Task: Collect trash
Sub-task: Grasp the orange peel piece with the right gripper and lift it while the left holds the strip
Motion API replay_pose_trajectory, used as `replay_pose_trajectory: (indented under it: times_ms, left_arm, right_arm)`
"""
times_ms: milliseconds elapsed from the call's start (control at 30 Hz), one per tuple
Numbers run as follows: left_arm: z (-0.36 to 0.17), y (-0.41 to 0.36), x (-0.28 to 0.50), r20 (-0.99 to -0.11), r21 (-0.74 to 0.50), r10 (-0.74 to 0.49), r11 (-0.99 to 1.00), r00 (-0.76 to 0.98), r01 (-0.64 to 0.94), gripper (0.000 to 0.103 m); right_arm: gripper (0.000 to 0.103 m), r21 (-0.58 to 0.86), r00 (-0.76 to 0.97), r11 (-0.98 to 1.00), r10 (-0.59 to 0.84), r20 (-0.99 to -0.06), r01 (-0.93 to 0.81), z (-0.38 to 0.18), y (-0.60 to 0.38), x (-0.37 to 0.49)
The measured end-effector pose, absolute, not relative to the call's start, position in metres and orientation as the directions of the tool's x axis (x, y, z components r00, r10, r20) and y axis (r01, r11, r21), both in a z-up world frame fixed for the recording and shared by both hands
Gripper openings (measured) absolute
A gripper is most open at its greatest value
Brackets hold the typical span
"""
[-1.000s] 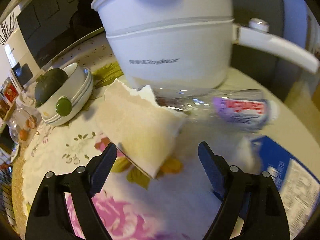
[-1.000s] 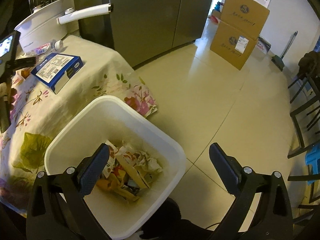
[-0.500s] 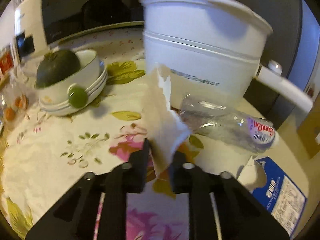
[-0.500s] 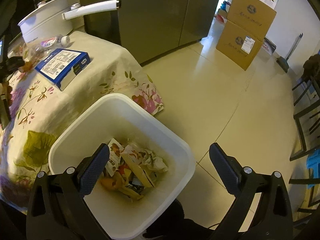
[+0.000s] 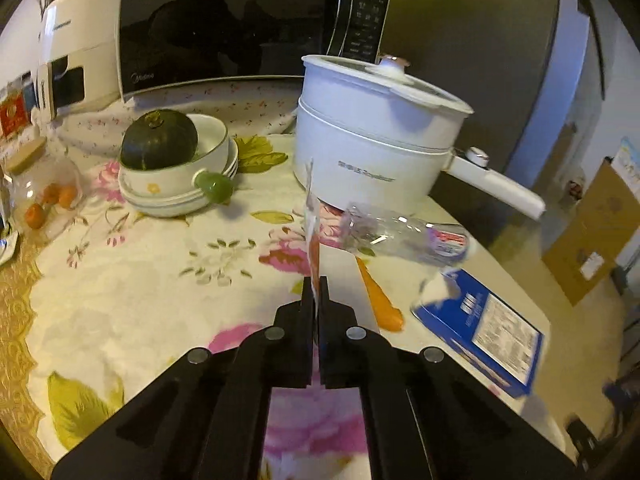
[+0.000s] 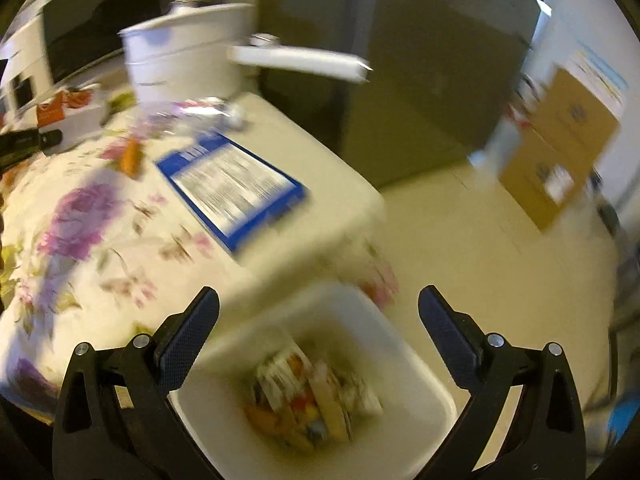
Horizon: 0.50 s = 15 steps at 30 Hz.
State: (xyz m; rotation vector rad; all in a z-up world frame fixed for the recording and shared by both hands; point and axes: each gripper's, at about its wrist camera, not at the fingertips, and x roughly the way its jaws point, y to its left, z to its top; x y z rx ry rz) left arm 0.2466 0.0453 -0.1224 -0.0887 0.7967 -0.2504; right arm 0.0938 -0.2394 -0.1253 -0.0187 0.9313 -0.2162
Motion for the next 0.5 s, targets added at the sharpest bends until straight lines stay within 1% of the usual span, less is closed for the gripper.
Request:
replay_pose_trajectory:
  times_ms: [100, 167, 200, 400, 500]
  left_arm:
    - [-0.117, 0.058, 0.235, -0.695, -0.230, -0.294, 0.956, 0.656, 0.185, 0.001]
    - [-0.110, 0.066, 0.221, -0.684, -0.283, -0.328, 0.943, 0.651, 0.178, 0.001]
    - [-0.105, 0.070, 0.215, -0.675, -0.303, -0.341, 0.937, 0.655, 0.176, 0.001]
    - [-0.076, 0.089, 0.196, -0.611, -0.327, -0.343, 0.930, 0.714, 0.167, 0.001]
    - [-0.068, 0.099, 0.196, -0.590, -0.322, -0.323, 0.935, 0.740, 0.150, 0.001]
  right_arm:
    - [0.096, -0.093, 0.585, 0.991, -0.131, -0.800, 0.094, -0.126, -0.231, 0.129]
    - [0.096, -0.091, 0.587, 0.994, -0.113, -0.802, 0.067, -0.128, -0.224, 0.145]
    - [0.096, -0.064, 0.598, 0.997, -0.070, -0.799, 0.030, -0.127, -0.218, 0.156]
    - [0.095, 0.072, 0.605, 0.996, 0.093, -0.790, -0.060, -0.123, -0.168, 0.209]
    - [0.092, 0.095, 0.584, 0.992, 0.127, -0.802, -0.086, -0.129, -0.138, 0.235]
